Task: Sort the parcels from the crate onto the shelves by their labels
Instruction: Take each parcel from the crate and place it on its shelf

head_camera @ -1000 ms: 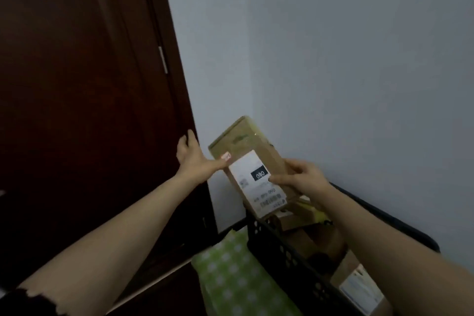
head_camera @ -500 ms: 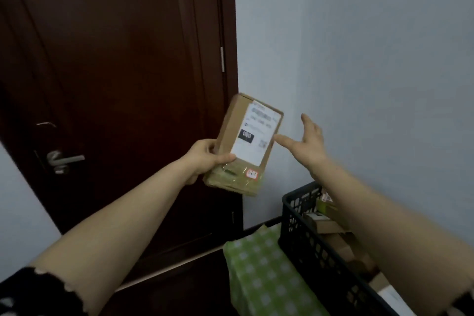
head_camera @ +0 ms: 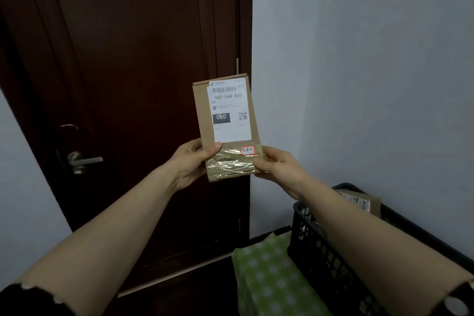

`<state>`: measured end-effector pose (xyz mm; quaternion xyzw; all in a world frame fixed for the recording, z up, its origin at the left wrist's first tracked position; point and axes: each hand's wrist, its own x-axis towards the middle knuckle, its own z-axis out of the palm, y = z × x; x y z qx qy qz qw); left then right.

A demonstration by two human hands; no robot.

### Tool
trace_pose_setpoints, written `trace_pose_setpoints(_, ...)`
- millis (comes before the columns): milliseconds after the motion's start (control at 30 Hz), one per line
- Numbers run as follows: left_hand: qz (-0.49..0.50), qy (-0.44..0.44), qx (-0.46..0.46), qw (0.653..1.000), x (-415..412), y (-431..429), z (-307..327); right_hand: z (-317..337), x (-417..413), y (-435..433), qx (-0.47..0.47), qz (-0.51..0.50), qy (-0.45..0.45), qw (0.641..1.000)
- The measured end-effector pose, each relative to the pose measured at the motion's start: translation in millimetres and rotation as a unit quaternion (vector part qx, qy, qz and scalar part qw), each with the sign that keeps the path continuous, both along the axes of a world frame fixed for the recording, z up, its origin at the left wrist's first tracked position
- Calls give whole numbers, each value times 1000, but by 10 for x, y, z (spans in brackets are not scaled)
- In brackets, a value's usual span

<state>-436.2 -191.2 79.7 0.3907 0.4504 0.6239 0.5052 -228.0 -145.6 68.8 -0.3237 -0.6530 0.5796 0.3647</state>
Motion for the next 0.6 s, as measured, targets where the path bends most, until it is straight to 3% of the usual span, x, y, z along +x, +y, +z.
trace_pose_setpoints(367, 11, 32, 5, 999, -169, -166, 128, 59, -177, -138, 12, 21, 11, 1000)
trace_pose_setpoints(600, 54, 106, -30, 992, -508, -443, 176, 44, -445, -108, -17, 40, -25, 999)
